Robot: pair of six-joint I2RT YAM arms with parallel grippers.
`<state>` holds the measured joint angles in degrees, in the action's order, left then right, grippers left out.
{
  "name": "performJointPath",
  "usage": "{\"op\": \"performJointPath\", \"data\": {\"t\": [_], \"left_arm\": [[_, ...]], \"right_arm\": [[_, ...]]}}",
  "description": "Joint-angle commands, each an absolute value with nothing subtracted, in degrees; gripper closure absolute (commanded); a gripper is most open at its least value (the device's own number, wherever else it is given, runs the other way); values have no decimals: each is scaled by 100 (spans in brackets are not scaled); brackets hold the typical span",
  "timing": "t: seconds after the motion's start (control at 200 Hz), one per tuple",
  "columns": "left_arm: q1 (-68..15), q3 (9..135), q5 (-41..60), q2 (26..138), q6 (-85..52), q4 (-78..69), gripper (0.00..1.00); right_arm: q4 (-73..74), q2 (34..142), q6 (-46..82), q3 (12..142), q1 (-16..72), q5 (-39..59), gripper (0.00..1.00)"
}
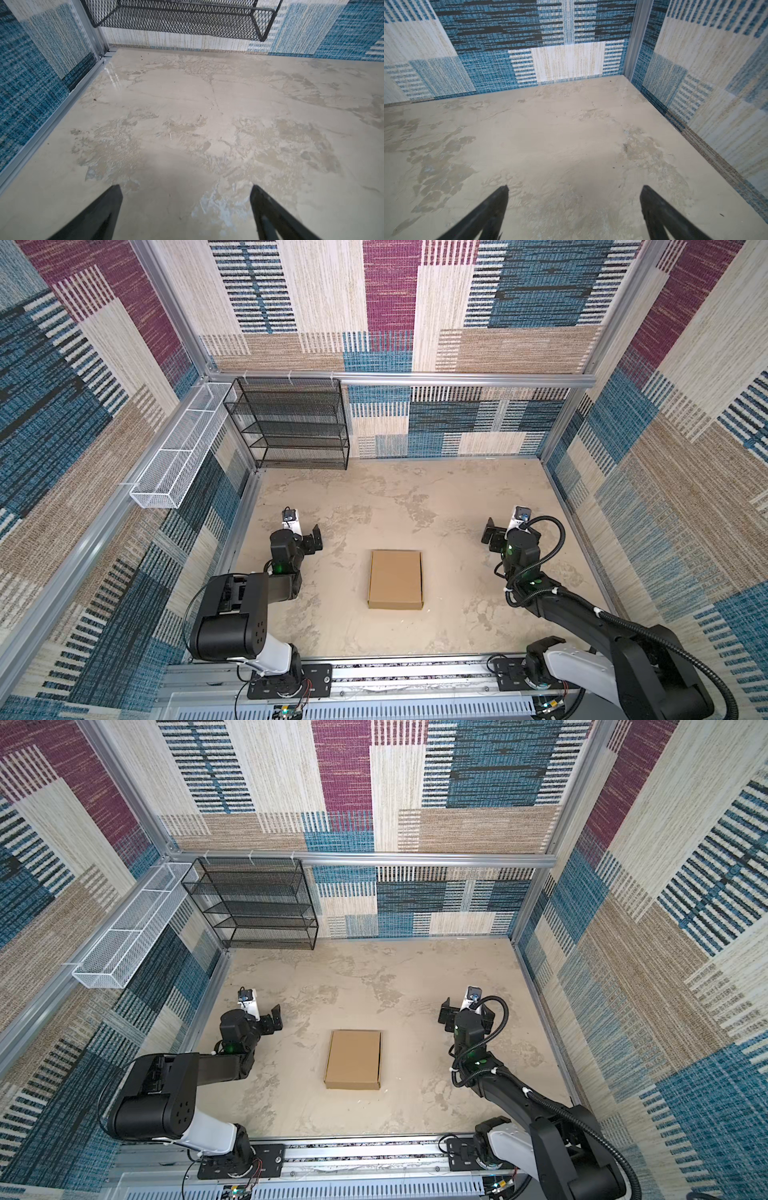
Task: Fold the paper box
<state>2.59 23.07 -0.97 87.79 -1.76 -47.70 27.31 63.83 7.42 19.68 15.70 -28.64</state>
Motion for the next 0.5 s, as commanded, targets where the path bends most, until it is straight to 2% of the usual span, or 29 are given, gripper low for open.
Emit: {"op": "performJointPath", "data": {"t": [0.0,0.496], "left_arm": [[264,2352,-88,8783,-123,-4801,1],[264,2428,-34,8810,-97,-4685,1]], "right_arm": [[3359,6407,625,1866,1390,-2988,0],[4664,7282,234,1492,843,-2891,0]]}}
